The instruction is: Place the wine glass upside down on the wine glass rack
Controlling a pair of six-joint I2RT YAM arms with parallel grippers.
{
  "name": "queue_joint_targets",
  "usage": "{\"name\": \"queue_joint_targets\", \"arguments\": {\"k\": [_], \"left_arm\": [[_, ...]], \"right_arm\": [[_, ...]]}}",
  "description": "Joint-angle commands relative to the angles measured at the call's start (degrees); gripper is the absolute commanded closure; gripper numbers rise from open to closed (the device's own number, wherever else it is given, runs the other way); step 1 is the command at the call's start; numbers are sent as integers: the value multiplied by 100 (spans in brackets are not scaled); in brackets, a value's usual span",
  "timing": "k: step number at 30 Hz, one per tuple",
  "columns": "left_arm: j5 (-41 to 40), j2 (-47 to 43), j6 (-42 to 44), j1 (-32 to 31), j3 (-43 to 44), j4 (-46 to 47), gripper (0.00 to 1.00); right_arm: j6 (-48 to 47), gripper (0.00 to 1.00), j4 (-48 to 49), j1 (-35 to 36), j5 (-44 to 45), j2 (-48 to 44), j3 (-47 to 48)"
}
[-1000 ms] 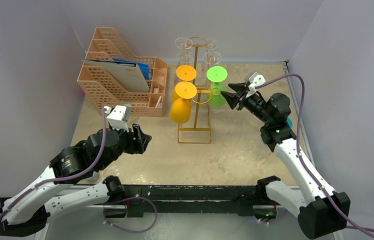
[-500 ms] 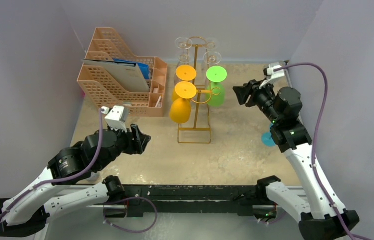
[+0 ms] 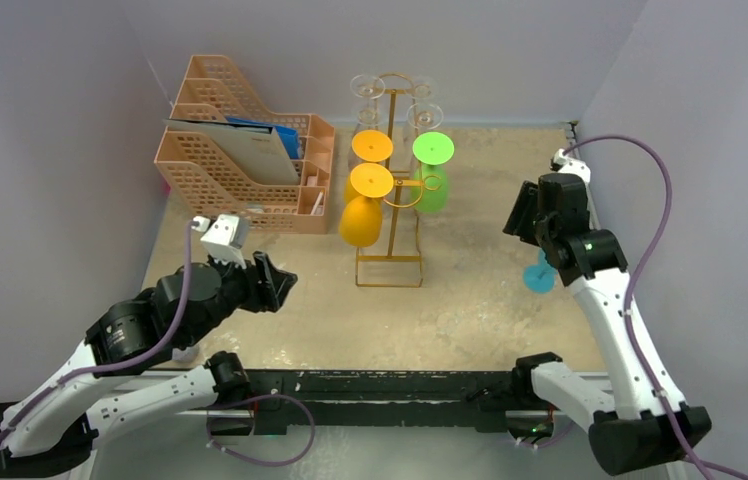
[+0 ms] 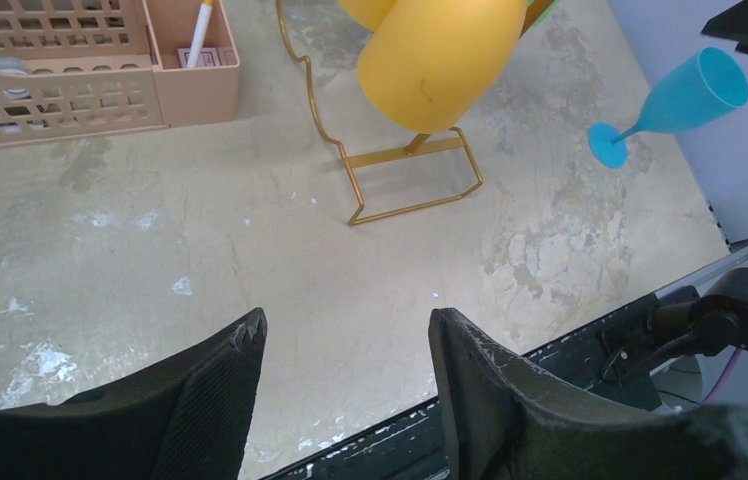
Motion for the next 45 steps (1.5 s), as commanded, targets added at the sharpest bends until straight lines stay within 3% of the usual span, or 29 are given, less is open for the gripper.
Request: {"name": "queue_joint_targets", "arguments": {"k": [1,6,16,19,24,36,45], "left_arm": [[123,-247,341,-8,228,367,41],[115,-329,440,-8,237,397,41],[35,-282,473,-8,249,281,40],[38,-291,494,-8,259,317,40],[325,-199,656,-8,411,517,41],[709,-211,675,-8,602,1080,41],[1184,811,866,-8,1317,2272,41]], "right_arm": [[466,40,-1058,-610,659,428,89],[476,43,-814,-625,920,616,-138],[504,62,-813,-669,1067,1391,-165],[463,72,-711,-669,929,1439,-323],[406,100,-672,-669,669,1406,-420],[199,100,-263,-660,-113,-35,-123],[588,100,980,-660,-1464,-1389,-135]]}}
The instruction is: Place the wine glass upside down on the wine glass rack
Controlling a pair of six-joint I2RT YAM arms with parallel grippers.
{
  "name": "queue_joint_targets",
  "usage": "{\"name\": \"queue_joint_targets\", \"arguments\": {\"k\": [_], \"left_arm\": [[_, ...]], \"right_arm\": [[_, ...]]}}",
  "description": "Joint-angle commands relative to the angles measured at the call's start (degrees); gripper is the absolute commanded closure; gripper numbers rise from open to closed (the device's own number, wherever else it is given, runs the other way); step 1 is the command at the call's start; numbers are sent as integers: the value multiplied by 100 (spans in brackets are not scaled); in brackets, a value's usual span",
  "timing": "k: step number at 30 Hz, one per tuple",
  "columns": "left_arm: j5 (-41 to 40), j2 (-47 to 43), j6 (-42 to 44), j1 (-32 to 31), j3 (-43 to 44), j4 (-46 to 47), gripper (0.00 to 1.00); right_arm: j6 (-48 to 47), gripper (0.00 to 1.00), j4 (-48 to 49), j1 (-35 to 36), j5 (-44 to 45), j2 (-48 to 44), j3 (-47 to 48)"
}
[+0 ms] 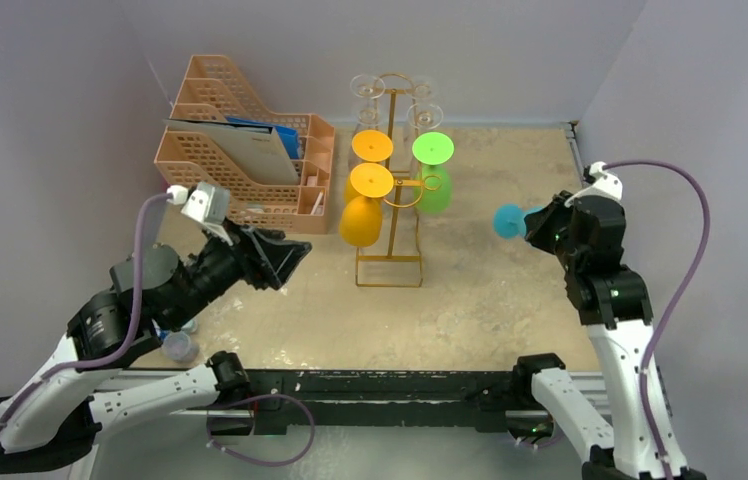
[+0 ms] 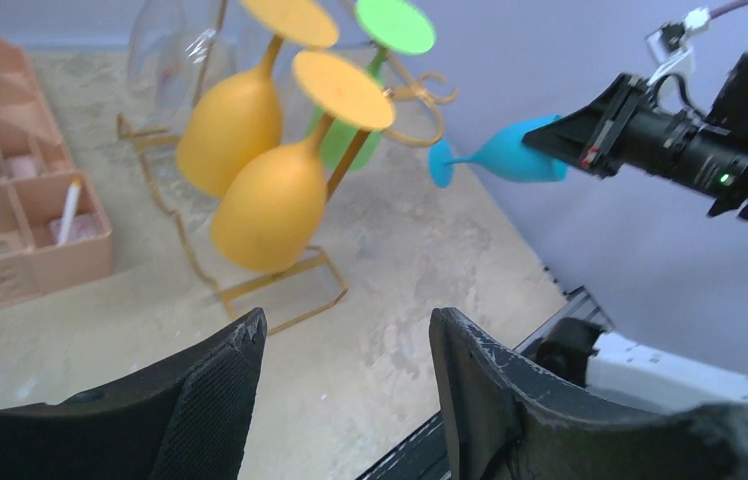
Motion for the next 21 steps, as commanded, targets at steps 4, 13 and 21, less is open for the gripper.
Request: {"name": "queue_joint_targets", "arguments": {"k": [4,13,21], "left_arm": [[982,1301,442,-10,878,1456,41],[1731,2613,727,-10,1738,2008,43],[2039,3348,1243,-10,2080,2556,42]], "right_arm": [[170,100,1292,-24,-925,-1038,152],[1162,100,2105,-24,-1654,-1776,213],[1789,100,3038,-24,-2899,-1768,181]]}}
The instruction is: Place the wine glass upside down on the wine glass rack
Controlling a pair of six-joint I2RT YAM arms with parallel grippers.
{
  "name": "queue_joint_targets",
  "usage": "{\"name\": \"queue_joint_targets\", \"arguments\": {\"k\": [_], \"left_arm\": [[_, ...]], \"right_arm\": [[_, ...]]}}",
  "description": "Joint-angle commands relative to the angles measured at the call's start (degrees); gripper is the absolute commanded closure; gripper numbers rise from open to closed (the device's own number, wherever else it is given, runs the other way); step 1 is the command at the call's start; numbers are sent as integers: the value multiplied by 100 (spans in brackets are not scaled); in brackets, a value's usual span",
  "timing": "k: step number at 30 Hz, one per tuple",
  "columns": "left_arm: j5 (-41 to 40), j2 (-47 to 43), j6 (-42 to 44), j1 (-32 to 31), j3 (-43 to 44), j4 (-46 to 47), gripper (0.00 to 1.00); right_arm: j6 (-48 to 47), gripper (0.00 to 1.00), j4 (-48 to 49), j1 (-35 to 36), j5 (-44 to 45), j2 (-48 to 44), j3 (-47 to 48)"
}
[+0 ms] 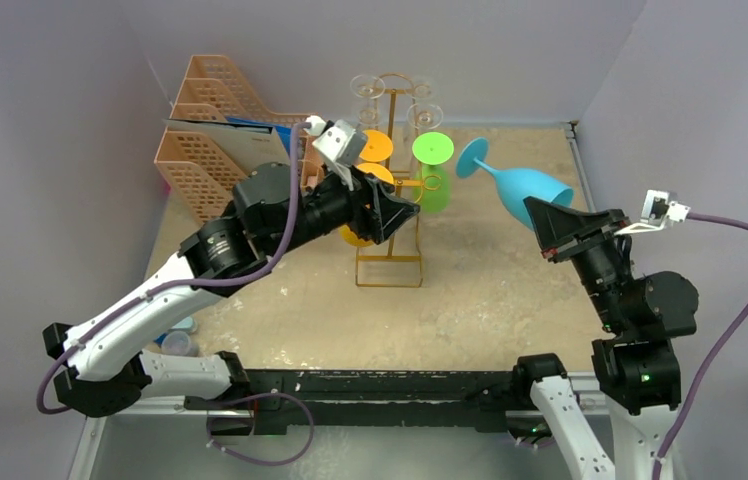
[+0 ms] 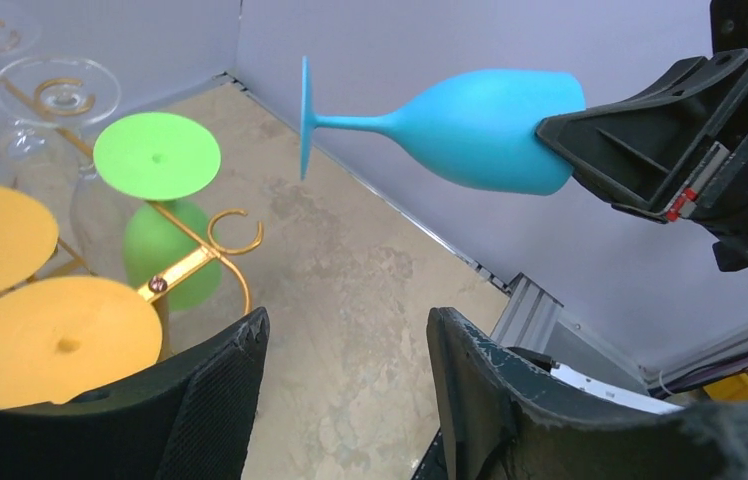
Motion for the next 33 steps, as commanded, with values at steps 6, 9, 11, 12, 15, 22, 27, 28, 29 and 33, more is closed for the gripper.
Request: {"name": "queue_joint_targets", "arguments": {"k": [6,9,11,12,15,22,27,28,29,33], "left_arm": [[-199,498,927,-10,442,876,41],[-407,596,1075,-10,475,942,40],[-508,655,1183,-10,477,977,40],[-567,689,1249,-10,482,990,40],[-776,799,1416,-10,525,977,43],[-999,947,1598,-10,578,1051,66],[-1035,932,1728,-10,704,1054,95],[-1023,919,1761,-10,721,1053,100],[-1001,902,1789,-10,723,1062,100],[-882,859,1985,-10,689,1097,100]], "right_arm": [[1210,100,1722,-22,-1532,178,-144],[1445,100,1900,-24,-1719,260,-205],[1488,100,1938,-24,-1769,274,-229],[1515,100,1950,-24,-1786,278,-234],[1569,100,2010,-24,-1863,313,-234],[1626,100,2089,-20,-2050,386,-225],[1710,100,2156,-20,-2192,501,-103],[1697,100,2124,-24,-2197,518,-68],[1688,100,2082,-24,-2193,525,-56],[1594,88,1820,-24,-2161,553,7]]}}
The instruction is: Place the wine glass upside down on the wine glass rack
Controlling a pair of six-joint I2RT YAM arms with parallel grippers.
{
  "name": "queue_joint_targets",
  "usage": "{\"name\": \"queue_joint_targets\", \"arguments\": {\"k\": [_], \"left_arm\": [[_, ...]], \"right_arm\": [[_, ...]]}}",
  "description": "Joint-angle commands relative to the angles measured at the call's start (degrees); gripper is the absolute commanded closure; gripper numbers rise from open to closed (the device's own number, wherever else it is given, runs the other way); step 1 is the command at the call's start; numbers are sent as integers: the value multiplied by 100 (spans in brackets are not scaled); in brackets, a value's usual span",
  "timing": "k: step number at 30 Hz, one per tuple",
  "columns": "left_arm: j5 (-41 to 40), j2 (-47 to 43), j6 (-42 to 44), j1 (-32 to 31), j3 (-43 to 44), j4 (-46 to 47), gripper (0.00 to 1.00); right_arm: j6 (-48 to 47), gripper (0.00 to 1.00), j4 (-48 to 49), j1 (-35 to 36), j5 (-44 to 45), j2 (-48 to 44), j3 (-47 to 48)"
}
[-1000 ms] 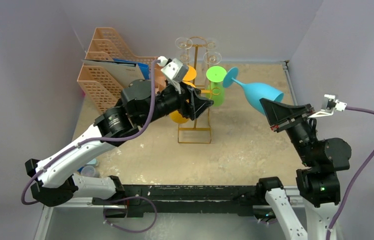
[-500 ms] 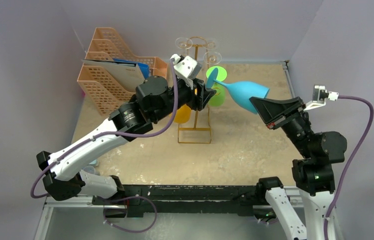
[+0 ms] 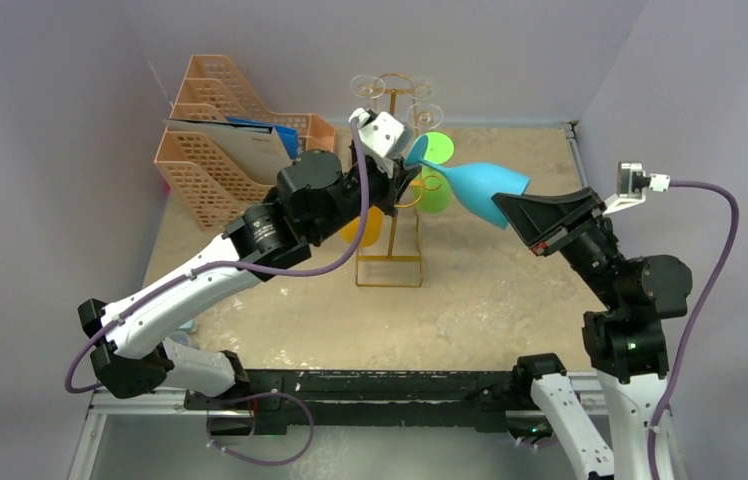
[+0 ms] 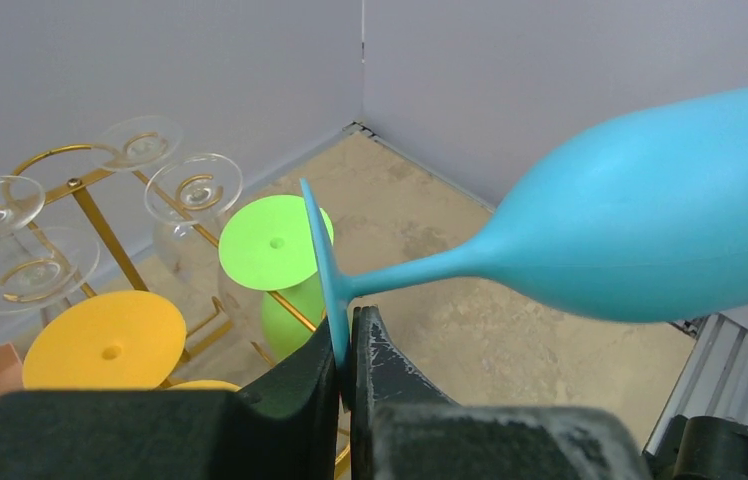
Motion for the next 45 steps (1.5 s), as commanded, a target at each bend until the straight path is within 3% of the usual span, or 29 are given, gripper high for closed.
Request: {"name": "queue_joint_targets", "arguments": {"k": [1,5,10,17,21,25,29,34,45], "left_arm": [[26,-132,338,18,256,345,100],[-317,-213,755,16,182,334,100],[-586,-432,1307,18,-52,552,100],[631,-887,2144,18,-495,528,100],[1632,-1029,2566,18,-728,311,100],[2456,-992,2790,18,-912,249,100],[2765,-849,2862,18,-972,339,100],[3334,-664,2919,11,-984,518,100],[3351,-525,3289,-68,-1021,877,100]], "right_arm": [[-116,79,-105,-24,-108,57,250],[-289,52,-685,-24,117,65,302],[-538,43,-1416,-24,394,203,519],[-1218,42,-2249,-24,510,353,894],[-1824,42,-2655,-24,-517,783,1341],[-1852,38,-2400,-24,-1618,1010,1323],[-1470,33,-1562,-24,-2245,933,997],[-1101,33,-1025,-11,-2395,928,575],[-782,46,-471,430,-2703,1158,136]]}}
